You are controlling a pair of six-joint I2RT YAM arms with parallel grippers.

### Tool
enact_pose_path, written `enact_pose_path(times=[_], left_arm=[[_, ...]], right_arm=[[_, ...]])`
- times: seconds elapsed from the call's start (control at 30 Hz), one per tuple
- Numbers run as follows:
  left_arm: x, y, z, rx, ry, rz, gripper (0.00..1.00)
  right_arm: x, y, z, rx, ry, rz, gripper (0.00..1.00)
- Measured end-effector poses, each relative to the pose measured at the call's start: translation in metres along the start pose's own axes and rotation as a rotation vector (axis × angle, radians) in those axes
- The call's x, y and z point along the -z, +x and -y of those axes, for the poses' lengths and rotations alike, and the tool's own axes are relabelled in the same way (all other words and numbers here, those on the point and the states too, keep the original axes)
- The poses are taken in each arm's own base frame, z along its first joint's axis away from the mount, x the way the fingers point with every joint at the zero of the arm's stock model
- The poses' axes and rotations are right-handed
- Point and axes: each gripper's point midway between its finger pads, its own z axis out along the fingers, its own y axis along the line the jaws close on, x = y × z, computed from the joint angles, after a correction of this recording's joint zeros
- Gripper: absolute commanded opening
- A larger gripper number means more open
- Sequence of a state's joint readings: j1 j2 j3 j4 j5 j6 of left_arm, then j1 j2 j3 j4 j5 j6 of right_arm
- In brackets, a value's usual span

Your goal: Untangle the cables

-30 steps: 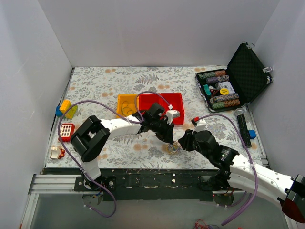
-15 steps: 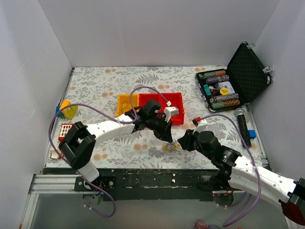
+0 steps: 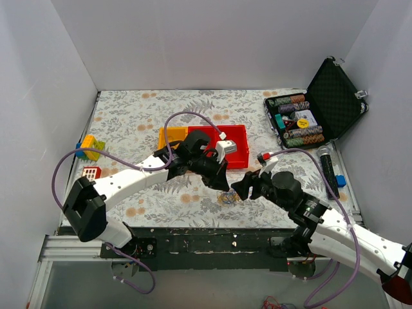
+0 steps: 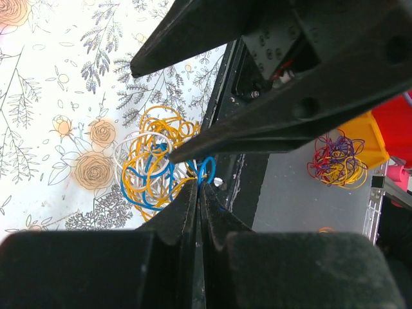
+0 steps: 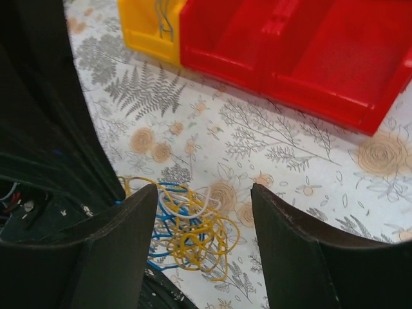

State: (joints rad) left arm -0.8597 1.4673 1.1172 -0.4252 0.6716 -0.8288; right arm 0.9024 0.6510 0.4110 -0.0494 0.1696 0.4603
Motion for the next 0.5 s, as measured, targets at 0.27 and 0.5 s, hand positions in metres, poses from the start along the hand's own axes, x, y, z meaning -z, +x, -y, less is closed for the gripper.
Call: enact_pose_path(times=[0.27,0.5], left_arm=[[0.013,-0.006,-0.004,0.039,-0.027,0.029,0.00],[0.031,-0.013,0.000,0.015,-0.037,0.084,0.00]], right_arm=[[0.007,-0.016,-0.022,0.021,-0.094,0.014,0.68],[0.019,-0.022,-0.040,0.045,-0.195,0.020,0.66]])
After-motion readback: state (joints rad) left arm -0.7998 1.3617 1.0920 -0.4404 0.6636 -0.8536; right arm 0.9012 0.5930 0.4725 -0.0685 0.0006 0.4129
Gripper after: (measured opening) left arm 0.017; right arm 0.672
